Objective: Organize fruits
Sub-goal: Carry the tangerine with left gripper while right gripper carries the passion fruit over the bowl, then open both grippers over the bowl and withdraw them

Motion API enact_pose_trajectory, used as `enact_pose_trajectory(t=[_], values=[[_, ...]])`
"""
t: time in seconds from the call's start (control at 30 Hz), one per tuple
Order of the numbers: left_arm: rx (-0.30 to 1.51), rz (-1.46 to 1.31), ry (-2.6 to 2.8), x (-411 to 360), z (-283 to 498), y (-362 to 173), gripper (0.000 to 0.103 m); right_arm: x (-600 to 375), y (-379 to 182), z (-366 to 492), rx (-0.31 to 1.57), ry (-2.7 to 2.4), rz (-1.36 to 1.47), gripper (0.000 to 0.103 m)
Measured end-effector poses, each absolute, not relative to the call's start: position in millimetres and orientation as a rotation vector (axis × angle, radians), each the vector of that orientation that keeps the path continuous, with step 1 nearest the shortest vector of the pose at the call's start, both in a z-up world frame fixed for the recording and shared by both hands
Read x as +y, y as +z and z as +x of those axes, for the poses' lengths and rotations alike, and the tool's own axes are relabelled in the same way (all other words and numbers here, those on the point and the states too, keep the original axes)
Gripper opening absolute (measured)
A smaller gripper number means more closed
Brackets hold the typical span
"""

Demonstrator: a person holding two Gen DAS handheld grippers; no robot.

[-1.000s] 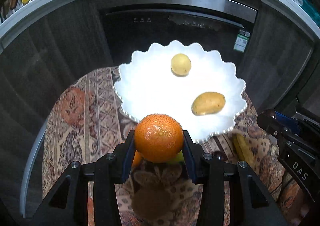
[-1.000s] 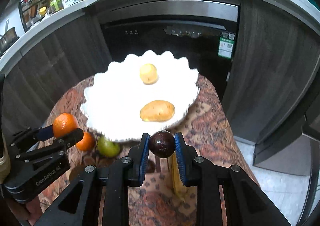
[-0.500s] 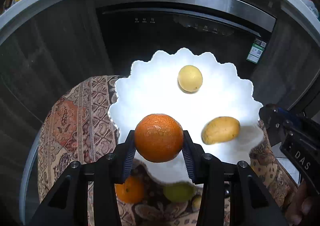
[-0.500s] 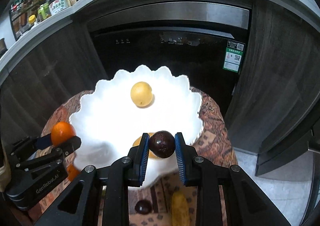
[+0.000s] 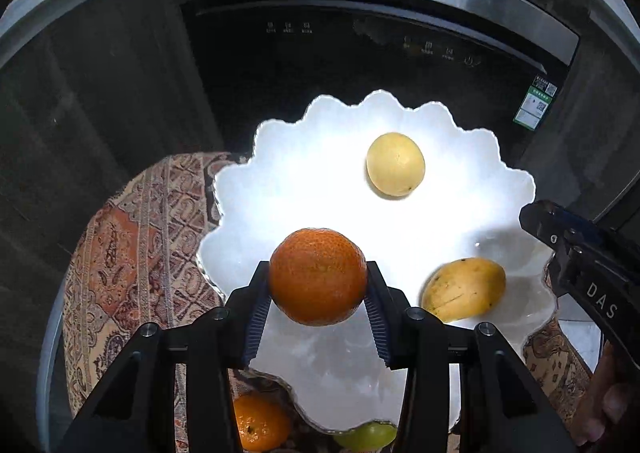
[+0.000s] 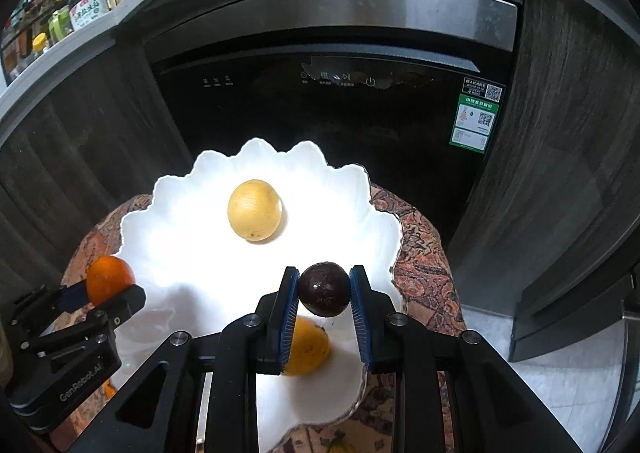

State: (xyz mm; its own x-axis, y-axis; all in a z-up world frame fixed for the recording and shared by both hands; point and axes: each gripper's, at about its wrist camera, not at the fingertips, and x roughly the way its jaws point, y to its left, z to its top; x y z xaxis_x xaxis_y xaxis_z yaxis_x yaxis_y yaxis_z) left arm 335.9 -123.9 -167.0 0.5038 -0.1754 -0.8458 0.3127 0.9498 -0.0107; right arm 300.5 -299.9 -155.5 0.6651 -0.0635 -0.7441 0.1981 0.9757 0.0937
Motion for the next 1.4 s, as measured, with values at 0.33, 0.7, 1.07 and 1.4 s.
enact_pose_trajectory(t=[0.33,0.7,1.07,1.4], values=[[0.966,0.173,-0.276,-122.6,329.1,-158.3,0.069,-299.2,-149.5,294.9,0.802,-0.187,0.164,0.056],[0.901,0.173,-0.25,-115.4,301.8,-124.1,0.082,-294.2,-124.3,261.3,0.764,-0.227,0.139,0.066],[0.834,0.165,-0.244,-101.6,254.7,-85.5,0.086,-282.5,-84.8,210.5,0.715,-0.224,0.124,0.066],[0.826,0.154,-0.243,-88.4,218.8,-73.6,0.086,-272.2,-69.7,172.3,0.706,-0.227,0.099,0.066]])
